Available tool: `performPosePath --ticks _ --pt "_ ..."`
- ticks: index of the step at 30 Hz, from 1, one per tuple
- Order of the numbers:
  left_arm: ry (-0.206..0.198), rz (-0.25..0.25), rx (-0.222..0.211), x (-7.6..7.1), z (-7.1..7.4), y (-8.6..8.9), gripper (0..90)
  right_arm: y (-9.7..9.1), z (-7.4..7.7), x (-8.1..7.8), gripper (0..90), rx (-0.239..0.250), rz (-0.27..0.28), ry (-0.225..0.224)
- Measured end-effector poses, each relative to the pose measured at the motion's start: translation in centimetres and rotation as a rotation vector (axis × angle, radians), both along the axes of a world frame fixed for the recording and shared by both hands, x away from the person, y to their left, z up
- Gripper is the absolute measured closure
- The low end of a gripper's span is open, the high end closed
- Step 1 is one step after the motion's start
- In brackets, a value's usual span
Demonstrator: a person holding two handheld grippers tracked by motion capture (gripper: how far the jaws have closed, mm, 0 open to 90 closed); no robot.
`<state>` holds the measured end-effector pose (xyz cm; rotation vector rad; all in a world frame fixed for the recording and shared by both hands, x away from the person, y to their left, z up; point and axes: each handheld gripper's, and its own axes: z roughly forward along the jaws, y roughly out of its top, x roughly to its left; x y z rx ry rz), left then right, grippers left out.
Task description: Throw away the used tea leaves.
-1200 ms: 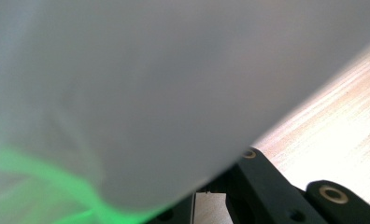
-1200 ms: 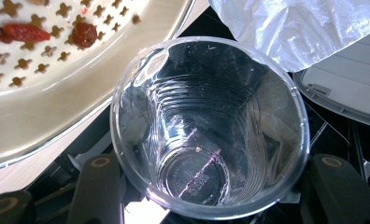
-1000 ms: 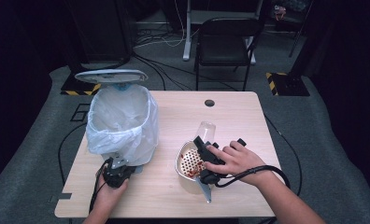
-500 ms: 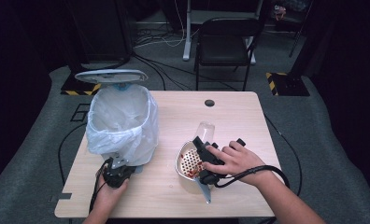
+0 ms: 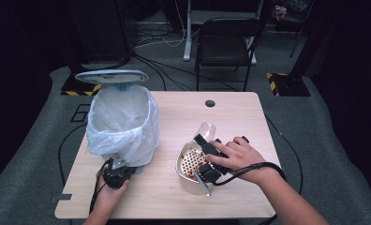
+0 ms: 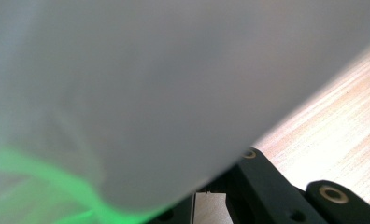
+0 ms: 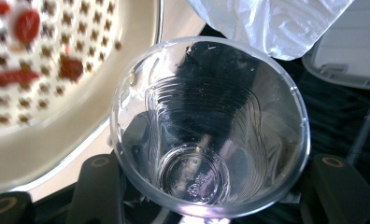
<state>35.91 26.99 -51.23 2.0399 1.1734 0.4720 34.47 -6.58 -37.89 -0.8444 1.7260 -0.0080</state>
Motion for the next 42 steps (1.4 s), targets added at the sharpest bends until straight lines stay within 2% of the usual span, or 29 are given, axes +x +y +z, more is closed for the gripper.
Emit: performPosePath --ticks 2,4,5,6,9,12,14,17,22,23,27,29,36,42 --pt "0.002 0.004 -0.001 0.0 0.0 0.0 90.0 -0.2 0.5 0.4 43.0 0.034 -0.006 0.048" --pt "0.001 0.004 -0.001 0.0 0.0 0.0 90.0 -0.4 0.9 0.8 43.0 0.124 -0.029 0.106" --pt "0.005 0.001 0.001 0.0 0.0 0.0 90.0 -0.5 0.9 1.0 43.0 0.172 -0.034 0.119" --pt "0.004 0.001 0.001 0.0 0.0 0.0 90.0 -0.6 1.0 1.3 42.9 0.186 -0.037 0.137" --pt "0.004 0.001 0.001 0.0 0.0 0.0 90.0 -0.8 1.2 1.9 42.8 0.204 -0.055 0.207" --pt "0.001 0.004 0.000 0.0 0.0 0.0 90.0 -1.0 1.3 2.5 42.8 0.209 -0.072 0.256" --pt "0.001 0.004 -0.001 0.0 0.0 0.0 90.0 -1.1 1.6 2.9 42.8 0.222 -0.079 0.275" --pt "0.001 0.003 0.000 0.0 0.0 0.0 90.0 -1.2 1.8 3.4 42.7 0.255 -0.099 0.331" --pt "0.001 0.003 -0.002 0.0 0.0 0.0 90.0 -1.3 2.2 4.0 42.7 0.283 -0.111 0.393" --pt "-0.003 -0.015 0.003 0.0 0.0 0.1 90.0 -1.3 2.2 4.2 42.7 0.293 -0.111 0.404" --pt "-0.003 -0.012 0.005 0.0 0.1 0.1 90.0 -1.4 2.6 4.9 42.7 0.336 -0.121 0.447" --pt "-0.006 -0.010 0.002 0.0 0.0 0.1 90.0 -1.4 2.7 5.4 42.7 0.350 -0.136 0.485" --pt "-0.005 -0.006 -0.005 0.0 0.0 0.0 90.0 -1.5 2.8 6.7 42.8 0.391 -0.180 0.557" --pt "-0.005 -0.007 -0.005 0.0 0.0 0.0 90.0 -1.9 3.5 7.9 43.0 0.459 -0.203 0.668"
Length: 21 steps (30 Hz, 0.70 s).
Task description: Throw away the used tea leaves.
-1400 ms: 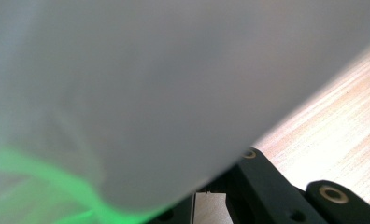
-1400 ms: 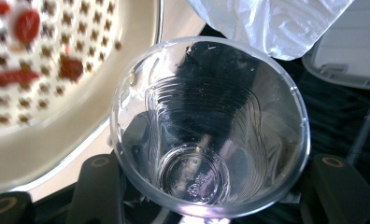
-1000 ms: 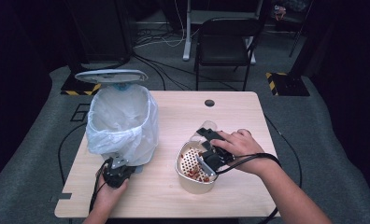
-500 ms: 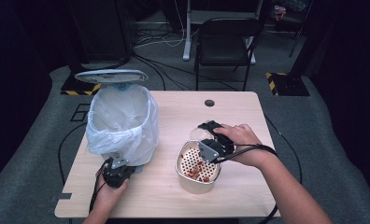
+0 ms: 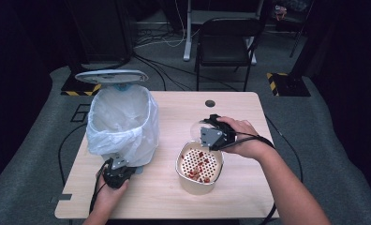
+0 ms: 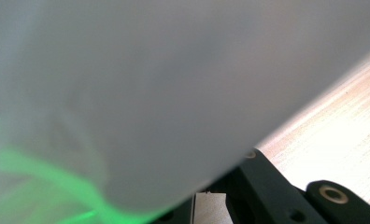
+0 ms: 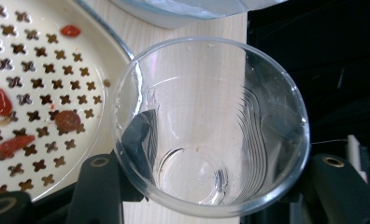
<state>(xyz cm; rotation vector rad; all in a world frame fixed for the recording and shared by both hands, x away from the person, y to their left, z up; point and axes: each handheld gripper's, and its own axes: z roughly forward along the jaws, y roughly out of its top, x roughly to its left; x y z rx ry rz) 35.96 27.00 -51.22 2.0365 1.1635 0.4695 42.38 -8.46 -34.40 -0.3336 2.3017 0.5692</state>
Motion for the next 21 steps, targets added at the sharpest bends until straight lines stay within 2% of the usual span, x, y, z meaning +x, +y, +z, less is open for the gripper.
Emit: performPosePath --ticks 4,5,6,12,15,21 --pt "-0.001 -0.002 -0.001 0.0 0.0 0.0 90.0 -0.2 0.3 0.6 43.0 0.049 -0.015 0.052" --pt "0.009 0.019 -0.007 -0.1 -0.1 -0.1 90.0 -0.2 0.4 0.8 43.0 0.062 -0.020 0.062" --pt "-0.003 -0.003 -0.003 0.0 0.0 0.0 90.0 -0.3 0.6 1.0 43.0 0.075 -0.023 0.074" --pt "-0.002 0.001 -0.004 0.0 0.0 0.0 90.0 -0.7 1.5 2.0 43.1 0.153 -0.034 0.144" --pt "-0.001 0.002 -0.006 0.0 0.0 0.0 90.0 -0.8 1.8 2.3 43.0 0.172 -0.053 0.184" --pt "0.001 0.002 -0.005 0.0 0.0 0.0 90.0 -1.1 2.5 2.7 43.0 0.244 -0.080 0.255"
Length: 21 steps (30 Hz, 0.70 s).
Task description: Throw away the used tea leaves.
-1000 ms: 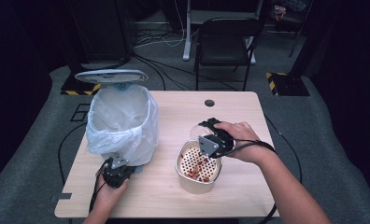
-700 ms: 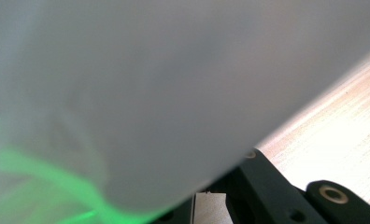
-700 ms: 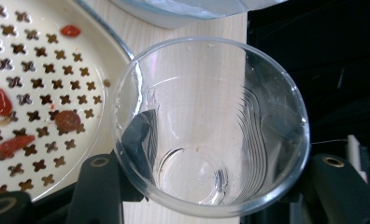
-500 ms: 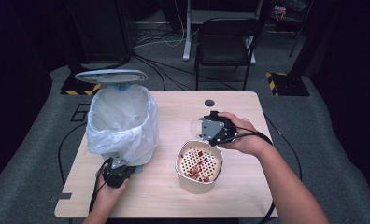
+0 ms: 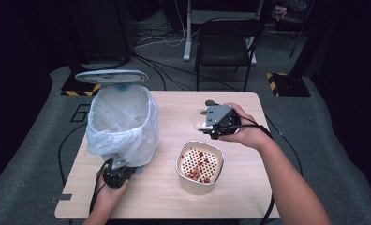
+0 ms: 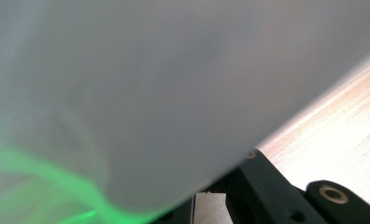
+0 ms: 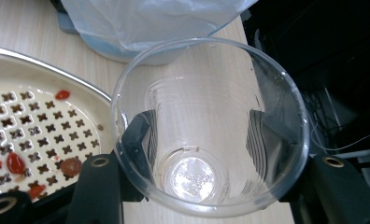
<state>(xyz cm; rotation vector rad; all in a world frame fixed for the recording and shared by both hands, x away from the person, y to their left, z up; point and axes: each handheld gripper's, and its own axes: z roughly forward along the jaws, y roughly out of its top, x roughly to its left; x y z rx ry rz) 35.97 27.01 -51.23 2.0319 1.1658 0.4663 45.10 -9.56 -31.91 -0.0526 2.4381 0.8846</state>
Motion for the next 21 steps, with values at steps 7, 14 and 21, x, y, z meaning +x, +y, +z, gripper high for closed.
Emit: performPosePath --ticks 7,14,21 --pt "0.003 -0.008 0.001 0.0 0.0 0.0 90.0 -0.3 1.0 0.3 42.9 0.098 -0.022 0.120" --pt "0.001 -0.004 0.001 0.0 0.0 0.0 90.0 -0.3 1.2 0.6 42.9 0.165 -0.046 0.229" --pt "0.002 -0.002 -0.003 0.0 0.0 0.0 90.0 0.7 2.0 0.2 42.6 0.265 -0.064 0.359"
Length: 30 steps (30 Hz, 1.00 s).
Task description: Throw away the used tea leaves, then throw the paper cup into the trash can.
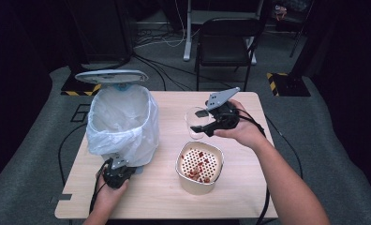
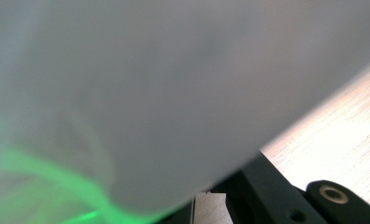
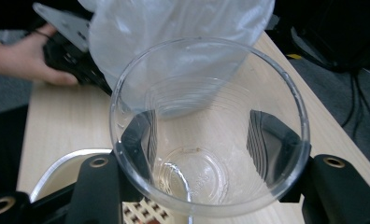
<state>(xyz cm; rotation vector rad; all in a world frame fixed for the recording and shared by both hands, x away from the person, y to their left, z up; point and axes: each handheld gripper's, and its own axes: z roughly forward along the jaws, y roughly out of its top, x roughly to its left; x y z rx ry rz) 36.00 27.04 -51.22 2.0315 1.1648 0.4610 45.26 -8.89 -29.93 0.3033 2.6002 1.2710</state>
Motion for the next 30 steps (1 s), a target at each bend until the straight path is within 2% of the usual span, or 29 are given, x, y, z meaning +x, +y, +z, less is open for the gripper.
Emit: performPosePath --ticks 3,5,10,12,13,14,15,20,22,23,24,25,29,30 --pt "-0.002 0.001 -0.002 0.0 0.0 0.0 90.0 0.7 0.5 -0.3 42.7 0.030 -0.003 0.029" --pt "0.004 -0.008 0.014 0.0 0.1 0.1 90.0 1.3 0.8 -0.5 42.7 0.023 -0.003 0.037" --pt "0.003 -0.008 0.003 0.0 0.0 0.1 90.0 2.8 1.7 -1.1 42.9 0.004 -0.015 0.046" --pt "0.004 -0.008 0.006 0.0 0.0 0.1 90.0 3.4 2.2 -1.3 43.0 0.003 -0.028 0.046" --pt "0.004 0.005 0.026 0.0 0.1 0.2 90.0 3.7 2.4 -1.3 43.0 0.003 -0.034 0.047" --pt "0.005 -0.006 0.018 0.0 0.1 0.1 90.0 4.1 2.7 -1.4 43.0 0.000 -0.038 0.053" --pt "0.004 0.003 0.027 0.0 0.1 0.2 90.0 4.3 2.9 -1.4 43.0 -0.006 -0.036 0.046" --pt "0.007 0.003 0.026 0.0 0.1 0.2 90.0 5.6 4.0 -1.3 43.1 -0.012 -0.052 0.070" --pt "0.008 -0.013 0.042 0.1 0.1 0.3 90.0 6.0 4.3 -1.3 43.1 -0.013 -0.058 0.079" --pt "0.009 -0.014 0.041 0.1 0.1 0.3 90.0 6.3 4.4 -1.2 43.2 -0.015 -0.060 0.081" --pt "0.007 -0.001 0.017 0.0 0.1 0.1 90.0 6.5 4.5 -1.1 43.2 -0.015 -0.067 0.082" --pt "-0.004 -0.004 0.011 0.1 0.0 0.1 90.0 6.7 4.5 -1.0 43.2 -0.014 -0.070 0.086" --pt "0.001 -0.009 0.029 0.1 0.1 0.2 90.0 7.6 4.6 -0.6 43.1 -0.006 -0.085 0.093" --pt "0.005 0.001 0.005 0.0 0.0 0.1 90.0 7.7 4.7 -0.5 43.1 -0.001 -0.086 0.095"
